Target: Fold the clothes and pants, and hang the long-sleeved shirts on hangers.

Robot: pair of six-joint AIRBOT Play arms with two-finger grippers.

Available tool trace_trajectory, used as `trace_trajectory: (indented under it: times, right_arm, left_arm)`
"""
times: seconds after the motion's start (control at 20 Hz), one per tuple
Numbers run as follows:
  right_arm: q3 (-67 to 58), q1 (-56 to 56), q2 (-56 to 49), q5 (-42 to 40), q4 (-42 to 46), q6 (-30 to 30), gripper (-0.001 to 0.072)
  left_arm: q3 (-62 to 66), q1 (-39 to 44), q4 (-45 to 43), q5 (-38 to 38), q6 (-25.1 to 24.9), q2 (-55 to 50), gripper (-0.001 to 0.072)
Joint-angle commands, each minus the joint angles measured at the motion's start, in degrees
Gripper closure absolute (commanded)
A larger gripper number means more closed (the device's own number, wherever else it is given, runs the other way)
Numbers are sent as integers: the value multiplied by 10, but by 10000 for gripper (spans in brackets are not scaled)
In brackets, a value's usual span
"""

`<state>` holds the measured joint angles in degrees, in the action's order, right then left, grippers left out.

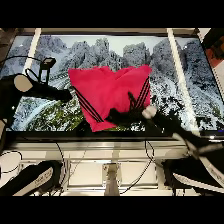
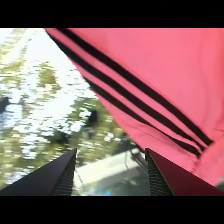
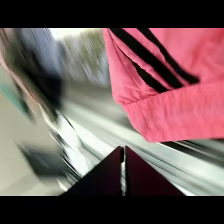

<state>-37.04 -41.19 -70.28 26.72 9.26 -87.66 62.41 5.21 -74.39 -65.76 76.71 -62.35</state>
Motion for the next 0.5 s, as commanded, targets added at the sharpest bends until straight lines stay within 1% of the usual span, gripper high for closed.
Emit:
trace_trajectory:
  times: [0.0, 0.05, 0.1, 0.2, 0.35, 0.4, 0.45]
  right_arm:
    - [82, -155, 24, -292, -248, -42, 306]
    - [75, -178, 13, -310, -263, -47, 163]
    - [68, -189, 0, -309, -267, -47, 175]
    - [52, -182, -34, -277, -278, -50, 175]
    - [21, -150, -100, -163, -278, -48, 174]
    - [8, -145, -118, -149, -272, -45, 174]
    - [-9, -142, -136, -144, -265, -29, 174]
  left_arm:
    - [1, -14, -6, 11, -20, 0, 241]
    - [1, -14, -6, 11, -22, 0, 241]
    - [1, -14, -6, 11, -22, 0, 241]
    - [1, -14, -6, 11, -22, 0, 241]
    - [1, -14, -6, 11, -22, 0, 241]
    - [1, -14, -6, 11, -22, 0, 242]
    - [1, -14, -6, 11, -22, 0, 242]
